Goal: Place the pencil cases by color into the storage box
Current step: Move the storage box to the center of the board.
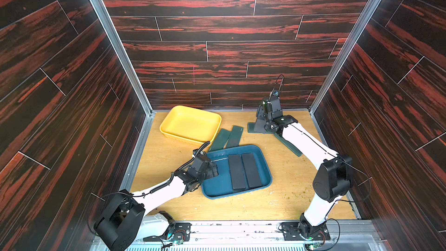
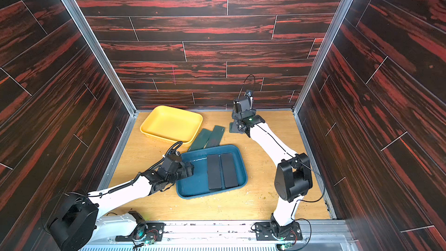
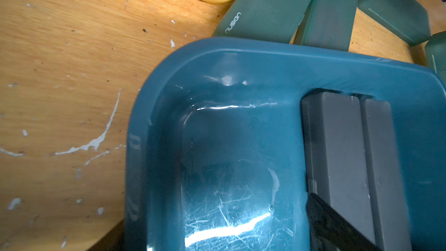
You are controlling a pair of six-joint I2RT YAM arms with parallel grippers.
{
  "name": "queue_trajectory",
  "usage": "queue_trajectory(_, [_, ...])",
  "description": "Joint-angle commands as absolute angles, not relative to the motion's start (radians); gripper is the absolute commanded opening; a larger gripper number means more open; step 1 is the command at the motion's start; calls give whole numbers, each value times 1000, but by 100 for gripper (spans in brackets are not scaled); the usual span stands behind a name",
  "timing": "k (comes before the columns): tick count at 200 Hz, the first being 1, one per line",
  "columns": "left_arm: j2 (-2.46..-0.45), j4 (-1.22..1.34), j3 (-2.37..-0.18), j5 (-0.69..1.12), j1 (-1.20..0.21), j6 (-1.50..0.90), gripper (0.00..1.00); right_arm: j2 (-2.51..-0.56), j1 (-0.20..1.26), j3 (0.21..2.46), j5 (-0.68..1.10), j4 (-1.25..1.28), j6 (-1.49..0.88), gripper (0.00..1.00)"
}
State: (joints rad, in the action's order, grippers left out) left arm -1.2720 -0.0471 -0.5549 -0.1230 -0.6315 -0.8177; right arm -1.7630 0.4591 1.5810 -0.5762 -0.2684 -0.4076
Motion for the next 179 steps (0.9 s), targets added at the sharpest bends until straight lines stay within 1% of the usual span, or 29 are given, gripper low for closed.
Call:
queue_trajectory(1, [-1288,4,-594,-119,-649,-842,96,-1674,472,1558,-537,-236,-383,68])
queue_trajectory(64, [-1356,20,-671,-126,-680,-821,96,-1521,499,1402,-354,-231,-403,69])
queue_trajectory(99, [-1381,11,-726,-122,-684,-789,96,-1461,554,1328,-312,-269,-406,70])
queue_trajectory(144, [-1282,-163,-773,-181,-684,-669,96,-1398,650,1226,-289,-269,-452,71])
queue_trajectory(179, [-1163,-291,-759,-217,-684,-609,96,-1385,752,1178,-306,-285,-503,71])
